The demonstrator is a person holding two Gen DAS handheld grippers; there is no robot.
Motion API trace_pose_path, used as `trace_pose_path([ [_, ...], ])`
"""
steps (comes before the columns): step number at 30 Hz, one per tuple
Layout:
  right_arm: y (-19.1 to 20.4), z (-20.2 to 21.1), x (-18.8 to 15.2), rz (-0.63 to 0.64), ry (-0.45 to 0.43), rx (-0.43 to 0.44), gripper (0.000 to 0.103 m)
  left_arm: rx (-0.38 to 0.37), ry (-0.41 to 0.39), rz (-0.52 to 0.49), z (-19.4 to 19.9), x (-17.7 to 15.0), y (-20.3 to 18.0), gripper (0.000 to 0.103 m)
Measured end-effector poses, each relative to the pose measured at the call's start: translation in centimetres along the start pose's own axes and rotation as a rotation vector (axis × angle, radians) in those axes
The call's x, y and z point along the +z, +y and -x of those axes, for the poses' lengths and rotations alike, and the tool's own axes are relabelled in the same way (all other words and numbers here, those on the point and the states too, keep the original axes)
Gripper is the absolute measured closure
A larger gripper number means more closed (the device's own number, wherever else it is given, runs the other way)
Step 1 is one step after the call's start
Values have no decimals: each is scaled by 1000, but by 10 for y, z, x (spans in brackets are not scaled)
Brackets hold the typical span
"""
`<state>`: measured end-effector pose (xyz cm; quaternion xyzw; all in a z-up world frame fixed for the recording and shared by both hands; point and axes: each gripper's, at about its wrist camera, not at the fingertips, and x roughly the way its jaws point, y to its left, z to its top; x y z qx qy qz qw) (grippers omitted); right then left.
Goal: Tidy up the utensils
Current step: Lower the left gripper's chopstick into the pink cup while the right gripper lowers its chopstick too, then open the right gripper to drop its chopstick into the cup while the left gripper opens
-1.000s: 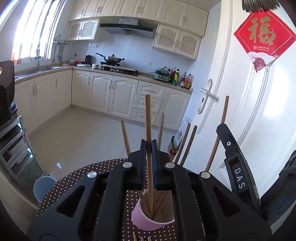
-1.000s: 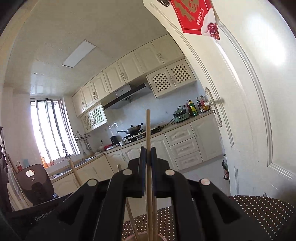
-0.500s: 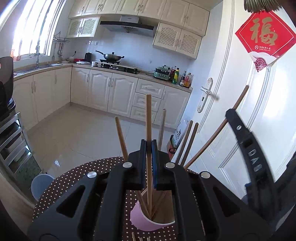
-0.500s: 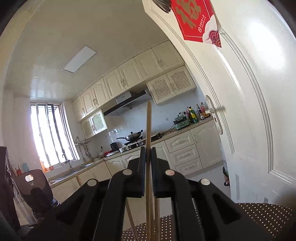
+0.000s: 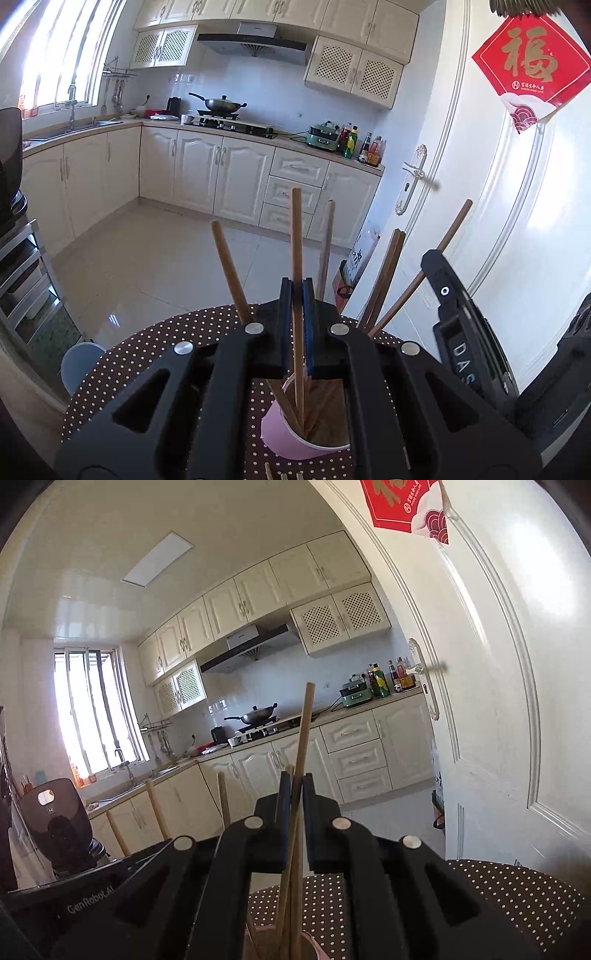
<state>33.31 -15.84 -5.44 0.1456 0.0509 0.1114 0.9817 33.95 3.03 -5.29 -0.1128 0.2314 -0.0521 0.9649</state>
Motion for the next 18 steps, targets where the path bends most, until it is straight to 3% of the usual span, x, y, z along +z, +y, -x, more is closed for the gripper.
trace_pose_path([
  [13, 6, -10, -21, 43, 141, -10, 95, -3, 40, -1, -16, -7, 6, 96],
  [15, 3, -9, -20, 31, 154, -11, 85, -9, 48, -4, -16, -7, 6, 96],
  [17, -1, -6, -17, 10, 155, -20, 56, 1, 49, -2, -16, -7, 6, 96],
  [18, -3, -3, -16, 2, 149, -22, 54, 9, 49, 3, -15, -7, 7, 96],
])
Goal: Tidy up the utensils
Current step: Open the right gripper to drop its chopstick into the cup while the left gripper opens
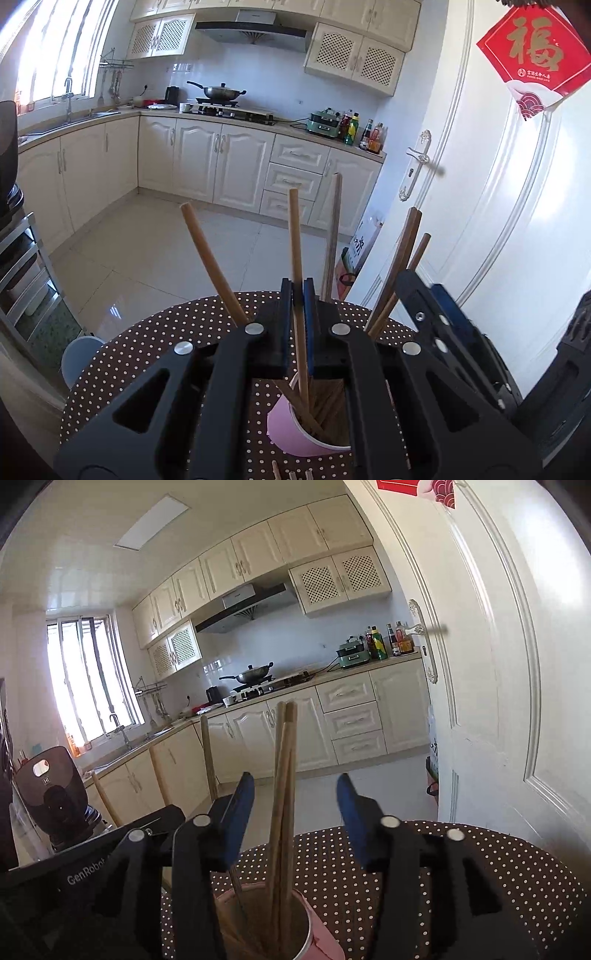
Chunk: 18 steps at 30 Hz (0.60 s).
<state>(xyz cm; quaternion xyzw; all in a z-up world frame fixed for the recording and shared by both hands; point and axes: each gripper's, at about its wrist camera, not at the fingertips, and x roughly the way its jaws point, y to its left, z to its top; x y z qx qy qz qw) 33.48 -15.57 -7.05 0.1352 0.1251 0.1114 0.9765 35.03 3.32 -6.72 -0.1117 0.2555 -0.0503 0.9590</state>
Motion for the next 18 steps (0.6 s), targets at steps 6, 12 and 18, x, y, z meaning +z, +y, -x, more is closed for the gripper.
trace_pose_path([
  [6, -7, 11, 8, -3, -1, -6, 43, 11, 4, -41, 4, -2, -6, 85],
  [12, -24, 18, 14, -35, 16, -23, 37, 37, -1, -47, 9, -4, -12, 56],
  [18, -31, 24, 14, -24, 26, -45, 36, 35, -26, -77, 20, -5, -22, 55],
])
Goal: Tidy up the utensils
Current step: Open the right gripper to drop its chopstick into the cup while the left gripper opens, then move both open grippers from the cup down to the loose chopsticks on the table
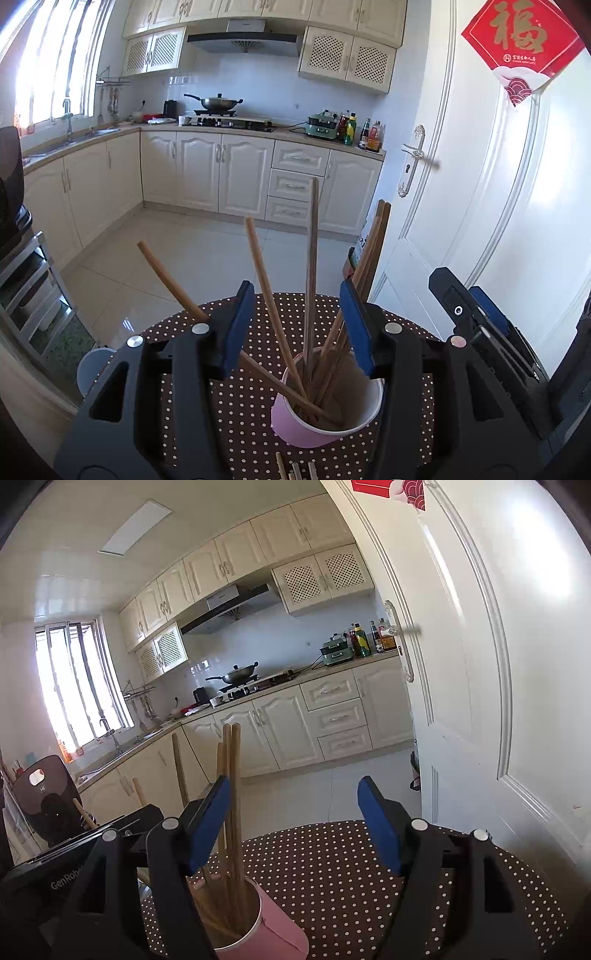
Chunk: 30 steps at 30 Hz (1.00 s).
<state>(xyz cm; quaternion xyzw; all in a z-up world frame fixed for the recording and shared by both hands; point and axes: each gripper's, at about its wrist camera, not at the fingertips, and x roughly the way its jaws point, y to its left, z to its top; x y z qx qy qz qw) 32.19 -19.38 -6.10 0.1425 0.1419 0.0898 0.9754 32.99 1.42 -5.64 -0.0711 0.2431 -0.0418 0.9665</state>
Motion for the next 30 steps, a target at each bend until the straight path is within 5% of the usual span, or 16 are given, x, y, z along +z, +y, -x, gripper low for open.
trace_pose_path([
  [15, -4, 22, 2, 17, 11, -3, 31, 10, -18, 10, 22, 0, 0, 52],
  [30, -6, 56, -4, 54, 20, -8, 16, 32, -24, -9, 52, -18, 0, 45],
])
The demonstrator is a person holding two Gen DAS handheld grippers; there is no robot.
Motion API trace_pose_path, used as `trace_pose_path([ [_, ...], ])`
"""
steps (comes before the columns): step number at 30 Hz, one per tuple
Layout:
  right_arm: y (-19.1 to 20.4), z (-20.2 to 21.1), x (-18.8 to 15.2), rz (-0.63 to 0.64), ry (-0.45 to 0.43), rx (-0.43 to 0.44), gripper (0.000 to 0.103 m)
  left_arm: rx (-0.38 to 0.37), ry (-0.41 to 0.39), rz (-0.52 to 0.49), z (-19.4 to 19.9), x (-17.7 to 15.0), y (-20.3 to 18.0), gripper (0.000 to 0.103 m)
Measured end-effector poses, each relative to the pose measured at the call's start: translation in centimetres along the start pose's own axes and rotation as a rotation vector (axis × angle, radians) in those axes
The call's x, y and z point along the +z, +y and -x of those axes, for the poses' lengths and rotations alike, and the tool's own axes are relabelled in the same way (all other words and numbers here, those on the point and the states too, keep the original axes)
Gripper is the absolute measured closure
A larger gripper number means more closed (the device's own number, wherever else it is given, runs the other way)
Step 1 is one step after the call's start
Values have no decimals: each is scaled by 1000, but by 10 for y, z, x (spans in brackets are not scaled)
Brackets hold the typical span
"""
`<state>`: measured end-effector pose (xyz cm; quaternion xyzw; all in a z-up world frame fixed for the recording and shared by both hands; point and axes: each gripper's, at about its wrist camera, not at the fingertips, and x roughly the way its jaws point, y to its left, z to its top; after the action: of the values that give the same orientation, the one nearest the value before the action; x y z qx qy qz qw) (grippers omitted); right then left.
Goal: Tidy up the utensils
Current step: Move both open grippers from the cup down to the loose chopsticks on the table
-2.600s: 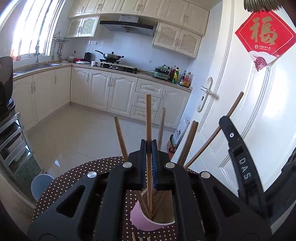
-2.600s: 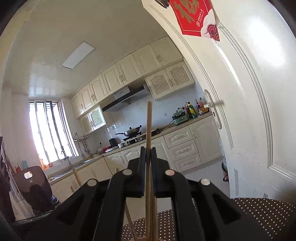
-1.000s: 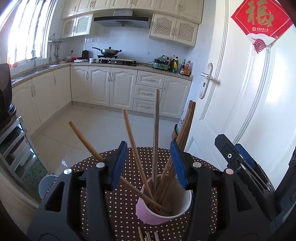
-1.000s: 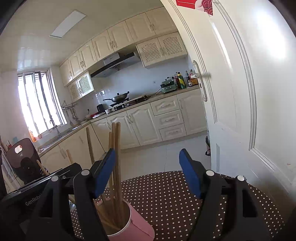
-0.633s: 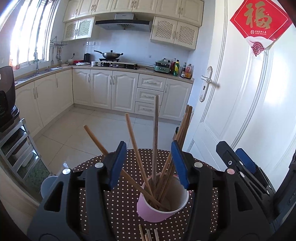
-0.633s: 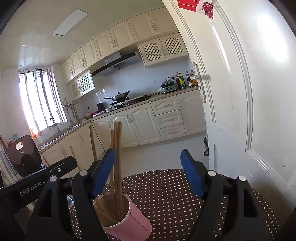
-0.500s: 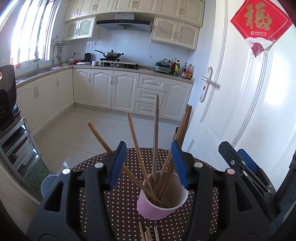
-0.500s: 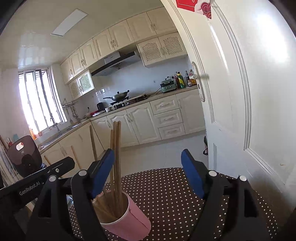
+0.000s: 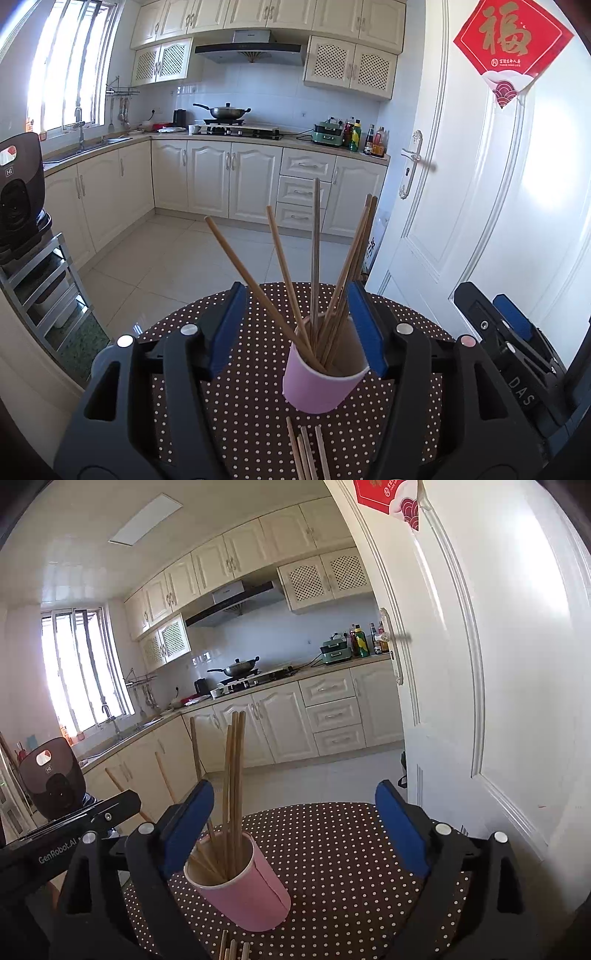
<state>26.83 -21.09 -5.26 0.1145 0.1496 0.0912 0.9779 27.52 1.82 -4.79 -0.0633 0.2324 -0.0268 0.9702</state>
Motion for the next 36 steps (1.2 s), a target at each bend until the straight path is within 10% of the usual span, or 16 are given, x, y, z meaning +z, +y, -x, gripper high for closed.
trace_pose_path([
  [36, -11, 19, -87, 74, 326, -6, 8, 55, 263, 29, 1, -116, 30, 34],
])
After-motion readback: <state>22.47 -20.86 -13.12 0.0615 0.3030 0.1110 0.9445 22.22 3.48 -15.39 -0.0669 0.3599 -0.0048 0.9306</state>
